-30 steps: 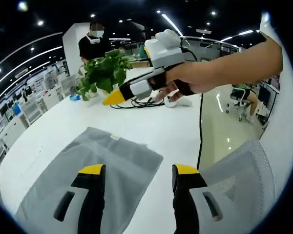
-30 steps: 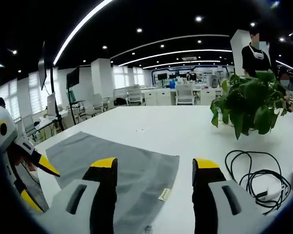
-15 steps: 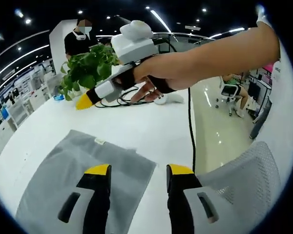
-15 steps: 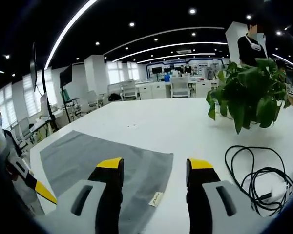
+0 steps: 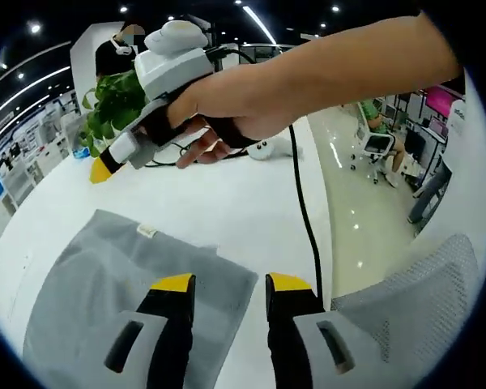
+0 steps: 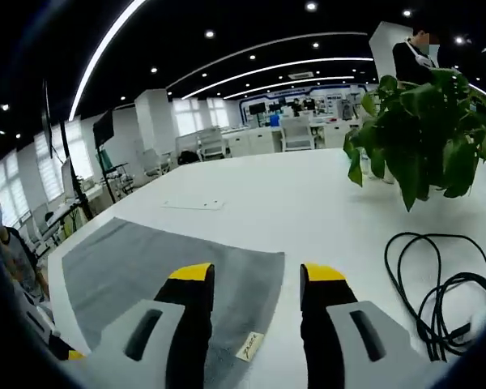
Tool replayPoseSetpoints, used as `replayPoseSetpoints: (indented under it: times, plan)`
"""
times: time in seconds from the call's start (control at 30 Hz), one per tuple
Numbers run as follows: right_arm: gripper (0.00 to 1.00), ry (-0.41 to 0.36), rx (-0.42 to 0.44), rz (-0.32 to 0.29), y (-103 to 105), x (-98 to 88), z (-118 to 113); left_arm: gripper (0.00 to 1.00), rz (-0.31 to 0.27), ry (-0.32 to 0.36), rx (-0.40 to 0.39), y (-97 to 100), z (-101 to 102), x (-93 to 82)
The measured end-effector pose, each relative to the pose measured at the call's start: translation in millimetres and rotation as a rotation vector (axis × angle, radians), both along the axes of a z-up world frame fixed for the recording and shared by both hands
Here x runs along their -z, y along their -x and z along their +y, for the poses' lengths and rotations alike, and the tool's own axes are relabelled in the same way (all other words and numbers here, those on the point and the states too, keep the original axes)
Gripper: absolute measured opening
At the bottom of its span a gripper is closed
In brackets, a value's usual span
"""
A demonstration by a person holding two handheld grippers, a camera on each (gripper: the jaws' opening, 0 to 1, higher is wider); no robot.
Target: Fold the towel on the table until its edges align and the towel forms a compact rectangular stack.
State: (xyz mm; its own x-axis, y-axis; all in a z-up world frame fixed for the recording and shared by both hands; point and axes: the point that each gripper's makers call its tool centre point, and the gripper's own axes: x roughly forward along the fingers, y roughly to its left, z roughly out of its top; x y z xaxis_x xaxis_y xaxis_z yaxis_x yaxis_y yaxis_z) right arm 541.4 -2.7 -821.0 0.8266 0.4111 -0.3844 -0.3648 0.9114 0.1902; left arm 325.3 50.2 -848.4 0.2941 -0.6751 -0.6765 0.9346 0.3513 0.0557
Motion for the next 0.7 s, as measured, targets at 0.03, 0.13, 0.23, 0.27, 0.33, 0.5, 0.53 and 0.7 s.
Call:
replayPoseSetpoints:
  times: [0.03, 0.13, 0.23, 0.27, 0.33, 0.5, 0.53, 0.7]
  plan:
    - [0.41, -0.003, 0.0, 0.002, -1.6, 1.7, 0.9, 0.34, 0.005, -0.006, 0.002, -0.1, -1.5, 3.4]
    - [0.4, 0.006, 0.001, 0.009, -4.6, 7.2, 2.7, 0.33, 0.016, -0.021, 0.016, 0.8, -4.9, 12.0]
    - [0.39, 0.017, 0.001, 0.027, -7.1, 15.0, 4.2, 0.32, 0.024, -0.021, 0.014, -0.5, -6.7, 18.0]
    - [0.39, 0.02, 0.004, 0.031, -8.3, 17.2, 3.9, 0.31, 0.024, -0.023, 0.015, -0.9, -7.4, 19.9]
    - [0.37, 0.024, 0.008, 0.04, -10.7, 21.6, 5.0, 0.3, 0.03, -0.032, 0.021, -0.1, -9.0, 24.2]
    - [0.36, 0.047, 0.007, 0.074, -15.7, 33.4, 10.1, 0.29, 0.028, -0.061, 0.052, 1.6, -12.0, 35.7]
    - [0.35, 0.047, 0.01, 0.076, -16.5, 34.4, 10.5, 0.29, 0.033, -0.061, 0.05, 1.7, -12.1, 36.3]
    - [0.34, 0.063, -0.003, 0.08, -22.9, 39.7, 16.8, 0.29, 0.038, -0.069, 0.058, 2.9, -12.3, 41.4]
